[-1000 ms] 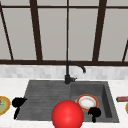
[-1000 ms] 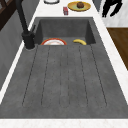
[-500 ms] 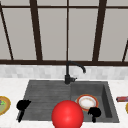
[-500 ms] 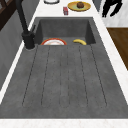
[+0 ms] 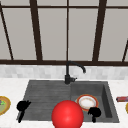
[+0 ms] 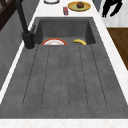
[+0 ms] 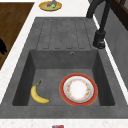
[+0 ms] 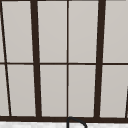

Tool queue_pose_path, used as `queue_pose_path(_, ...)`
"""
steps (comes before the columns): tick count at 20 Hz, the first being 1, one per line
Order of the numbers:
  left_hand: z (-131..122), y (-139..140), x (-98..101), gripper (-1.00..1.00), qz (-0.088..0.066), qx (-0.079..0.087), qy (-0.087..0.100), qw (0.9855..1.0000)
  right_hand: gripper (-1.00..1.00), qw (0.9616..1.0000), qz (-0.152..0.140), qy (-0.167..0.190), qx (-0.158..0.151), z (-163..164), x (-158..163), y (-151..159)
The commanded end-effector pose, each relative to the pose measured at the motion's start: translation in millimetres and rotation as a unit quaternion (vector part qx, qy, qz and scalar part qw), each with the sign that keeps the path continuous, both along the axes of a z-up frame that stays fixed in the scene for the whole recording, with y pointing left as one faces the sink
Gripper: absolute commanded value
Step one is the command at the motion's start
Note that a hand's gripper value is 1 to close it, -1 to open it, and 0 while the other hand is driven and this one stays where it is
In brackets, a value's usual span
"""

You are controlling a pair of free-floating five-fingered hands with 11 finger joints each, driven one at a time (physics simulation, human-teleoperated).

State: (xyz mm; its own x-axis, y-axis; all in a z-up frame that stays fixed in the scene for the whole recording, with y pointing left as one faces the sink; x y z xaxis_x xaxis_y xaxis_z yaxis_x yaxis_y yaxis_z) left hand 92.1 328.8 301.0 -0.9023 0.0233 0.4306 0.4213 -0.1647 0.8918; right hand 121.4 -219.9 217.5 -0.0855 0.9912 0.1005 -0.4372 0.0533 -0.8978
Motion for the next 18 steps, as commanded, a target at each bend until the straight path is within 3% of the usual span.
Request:
queue_pose_path(1, -4.1, 0.0, 0.0, -1.0, 0.062, -0.006, 0.01, 0.998, 0.0, 1.0, 0.0, 0.0, 0.0, 0.0, 0.0, 0.0)
queue_pose_path(2, -3.7, 0.0, 0.0, -1.0, 0.063, -0.004, 0.005, 0.998, 0.0, 1.0, 0.0, 0.0, 0.0, 0.0, 0.0, 0.0)
queue_pose_path(3, -1.8, -2.8, -0.1, -1.0, 0.03, 0.009, 0.012, 0.9994, 0.0, 1.0, 0.0, 0.0, 0.0, 0.0, 0.0, 0.0)
queue_pose_path(4, -2.4, -0.1, -0.1, -1.0, 0.002, 0.002, 0.001, 1.0, 0.0, 1.0, 0.0, 0.0, 0.0, 0.0, 0.0, 0.0)
queue_pose_path(7, -4.2, -0.2, 4.9, -1.0, 0.002, 0.0, 0.001, 1.0, 0.0, 1.0, 0.0, 0.0, 0.0, 0.0, 0.0, 0.0)
queue_pose_path(9, -5.3, -15.4, 1.5, -1.0, 0.026, 0.005, 0.001, 0.9997, 0.0, 1.0, 0.0, 0.0, 0.0, 0.0, 0.0, 0.0)
queue_pose_path(11, 1.1, -23.7, -6.1, -1.0, 0.043, 0.005, -0.027, 0.9987, 0.0, 1.0, 0.0, 0.0, 0.0, 0.0, 0.0, 0.0)
queue_pose_path(12, -0.6, -24.1, -8.6, -1.0, 0.052, 0.006, -0.024, 0.9983, 0.0, 1.0, 0.0, 0.0, 0.0, 0.0, 0.0, 0.0)
queue_pose_path(18, 2.9, -35.3, -20.2, -1.0, 0.069, 0.007, -0.007, 0.9976, 0.0, 1.0, 0.0, 0.0, 0.0, 0.0, 0.0, 0.0)
